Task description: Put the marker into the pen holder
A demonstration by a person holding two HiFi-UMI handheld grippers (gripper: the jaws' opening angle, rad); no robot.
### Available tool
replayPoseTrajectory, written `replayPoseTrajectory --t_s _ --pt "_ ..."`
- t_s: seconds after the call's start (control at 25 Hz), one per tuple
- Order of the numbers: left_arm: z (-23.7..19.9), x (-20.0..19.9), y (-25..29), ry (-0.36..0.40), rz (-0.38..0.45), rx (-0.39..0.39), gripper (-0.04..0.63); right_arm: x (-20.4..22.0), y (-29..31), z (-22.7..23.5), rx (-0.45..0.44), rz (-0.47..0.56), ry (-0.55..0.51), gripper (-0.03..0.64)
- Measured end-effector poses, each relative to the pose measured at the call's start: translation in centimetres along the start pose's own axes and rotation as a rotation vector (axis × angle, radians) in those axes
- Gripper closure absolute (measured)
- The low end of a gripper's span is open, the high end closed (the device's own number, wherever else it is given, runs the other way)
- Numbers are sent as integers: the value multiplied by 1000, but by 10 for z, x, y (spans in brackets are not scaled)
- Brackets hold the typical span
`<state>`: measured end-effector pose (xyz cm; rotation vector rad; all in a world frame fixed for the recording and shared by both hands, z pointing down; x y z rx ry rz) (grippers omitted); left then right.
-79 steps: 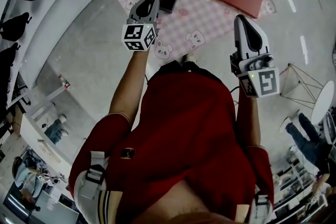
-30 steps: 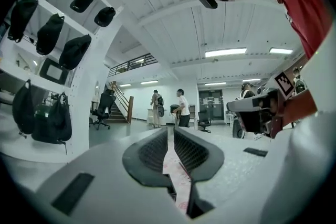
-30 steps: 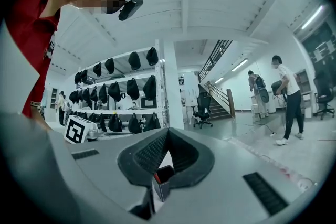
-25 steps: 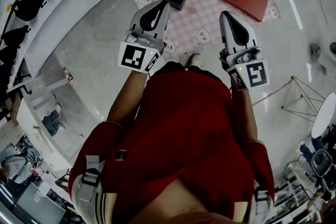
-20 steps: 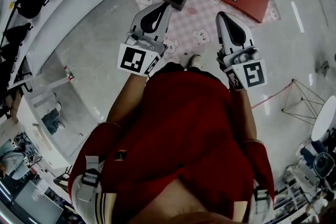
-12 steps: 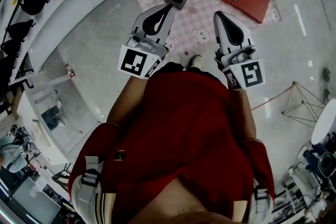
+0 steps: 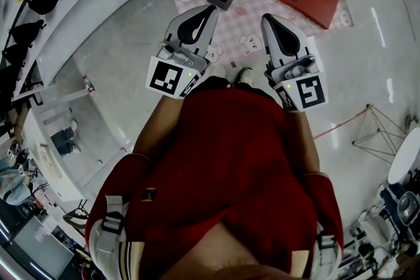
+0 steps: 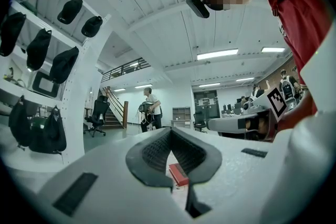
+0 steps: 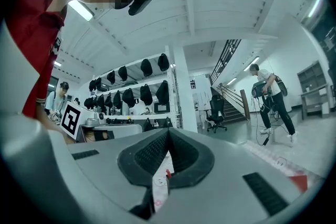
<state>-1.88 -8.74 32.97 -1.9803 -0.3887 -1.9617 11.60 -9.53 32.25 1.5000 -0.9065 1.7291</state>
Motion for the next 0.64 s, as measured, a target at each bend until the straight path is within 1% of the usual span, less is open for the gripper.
replayPoseTrajectory --t_s 0.64 --pt "-2 0 -2 -2 -14 8 589 -3 2 -6 -3 -13 -3 618"
Point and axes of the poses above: the fingertips, and each gripper's own axes: y forward along the fingers, z to its right, x out of its underside, the point moved 3 cm from there along -y, backward along the fingers, and after that the axes turned 9 degrees about -x, right-handed, at the moved point
